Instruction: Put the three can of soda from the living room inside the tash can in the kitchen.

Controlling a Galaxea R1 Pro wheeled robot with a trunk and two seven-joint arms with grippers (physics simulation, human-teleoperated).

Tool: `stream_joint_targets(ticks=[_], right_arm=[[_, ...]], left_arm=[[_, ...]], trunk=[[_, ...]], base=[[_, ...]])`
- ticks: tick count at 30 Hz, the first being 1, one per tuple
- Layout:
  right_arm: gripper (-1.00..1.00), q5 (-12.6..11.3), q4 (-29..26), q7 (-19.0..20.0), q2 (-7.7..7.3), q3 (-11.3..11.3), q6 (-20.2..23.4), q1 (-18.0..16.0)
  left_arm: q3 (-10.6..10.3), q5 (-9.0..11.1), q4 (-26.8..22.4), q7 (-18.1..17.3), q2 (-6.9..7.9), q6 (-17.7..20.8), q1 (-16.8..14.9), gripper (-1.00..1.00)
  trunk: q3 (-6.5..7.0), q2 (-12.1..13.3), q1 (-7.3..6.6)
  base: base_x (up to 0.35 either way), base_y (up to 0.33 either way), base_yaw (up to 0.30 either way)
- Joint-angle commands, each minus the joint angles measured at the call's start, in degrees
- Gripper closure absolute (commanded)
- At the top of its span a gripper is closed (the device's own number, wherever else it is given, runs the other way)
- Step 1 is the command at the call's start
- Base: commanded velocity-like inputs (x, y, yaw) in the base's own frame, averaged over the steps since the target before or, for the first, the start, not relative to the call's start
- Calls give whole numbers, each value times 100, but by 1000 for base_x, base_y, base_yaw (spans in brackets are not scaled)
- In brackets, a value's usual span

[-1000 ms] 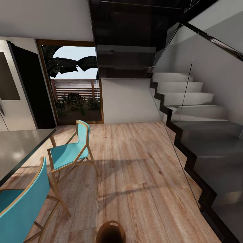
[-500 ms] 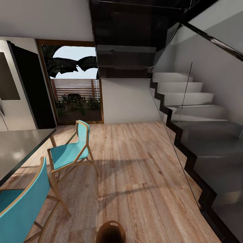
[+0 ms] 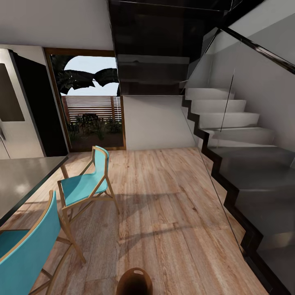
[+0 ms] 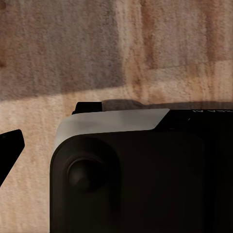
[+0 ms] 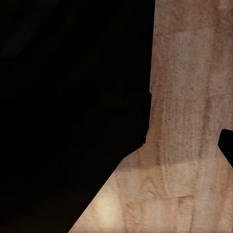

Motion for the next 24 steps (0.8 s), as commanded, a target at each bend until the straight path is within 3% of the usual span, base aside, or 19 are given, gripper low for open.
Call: stream_joint_targets(ticks=[1, 24], right_arm=[[-100, 0, 0, 0, 0, 0, 0, 0], [-100, 0, 0, 0, 0, 0, 0, 0]], left_arm=[[0, 0, 0, 0, 0, 0, 0, -100], [0, 0, 0, 0, 0, 0, 0, -100]], trunk=[[0, 0, 0], [0, 0, 0]], base=[[0, 0, 0], [0, 0, 0]])
